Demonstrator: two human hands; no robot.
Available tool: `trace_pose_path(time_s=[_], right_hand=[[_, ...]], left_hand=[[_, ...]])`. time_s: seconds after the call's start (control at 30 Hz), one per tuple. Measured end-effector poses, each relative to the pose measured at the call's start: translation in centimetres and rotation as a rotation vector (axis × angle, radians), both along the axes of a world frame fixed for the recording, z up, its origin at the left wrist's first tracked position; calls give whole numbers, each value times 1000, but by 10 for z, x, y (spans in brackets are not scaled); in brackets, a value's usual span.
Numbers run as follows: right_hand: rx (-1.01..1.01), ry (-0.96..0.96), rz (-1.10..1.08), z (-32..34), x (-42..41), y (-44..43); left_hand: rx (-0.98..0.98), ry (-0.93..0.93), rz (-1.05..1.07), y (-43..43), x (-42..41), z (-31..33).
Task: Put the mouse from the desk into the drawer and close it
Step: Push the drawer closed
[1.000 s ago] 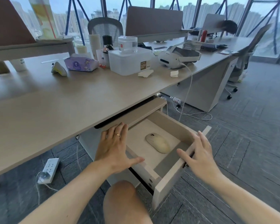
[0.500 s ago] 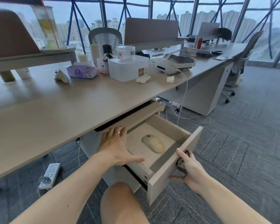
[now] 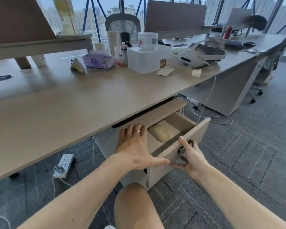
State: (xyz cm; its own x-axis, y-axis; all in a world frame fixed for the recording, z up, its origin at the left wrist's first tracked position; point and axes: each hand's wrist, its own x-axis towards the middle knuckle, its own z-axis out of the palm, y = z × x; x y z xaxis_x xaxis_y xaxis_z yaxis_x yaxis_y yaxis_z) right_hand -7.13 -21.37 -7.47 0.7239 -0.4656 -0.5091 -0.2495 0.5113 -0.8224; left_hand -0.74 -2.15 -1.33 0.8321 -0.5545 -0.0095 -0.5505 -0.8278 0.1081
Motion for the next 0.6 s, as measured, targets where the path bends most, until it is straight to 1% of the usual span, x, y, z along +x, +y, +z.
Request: trace_pose_path(time_s=[0.17,0.27,0.43,0.6], right_hand=[[-47,2,32,-1,31,12],[-47,12,41,-4,48,16],[12,-6,45,-7,69,21],[105,-36,6,-5,82,27]], left_hand=[[-80,-126,-35,9,13,-13],[-139,-158,-58,12,17,-19],[-245,-182,-83,18,26,-24],[-299,-170,-101,23,34,-25]])
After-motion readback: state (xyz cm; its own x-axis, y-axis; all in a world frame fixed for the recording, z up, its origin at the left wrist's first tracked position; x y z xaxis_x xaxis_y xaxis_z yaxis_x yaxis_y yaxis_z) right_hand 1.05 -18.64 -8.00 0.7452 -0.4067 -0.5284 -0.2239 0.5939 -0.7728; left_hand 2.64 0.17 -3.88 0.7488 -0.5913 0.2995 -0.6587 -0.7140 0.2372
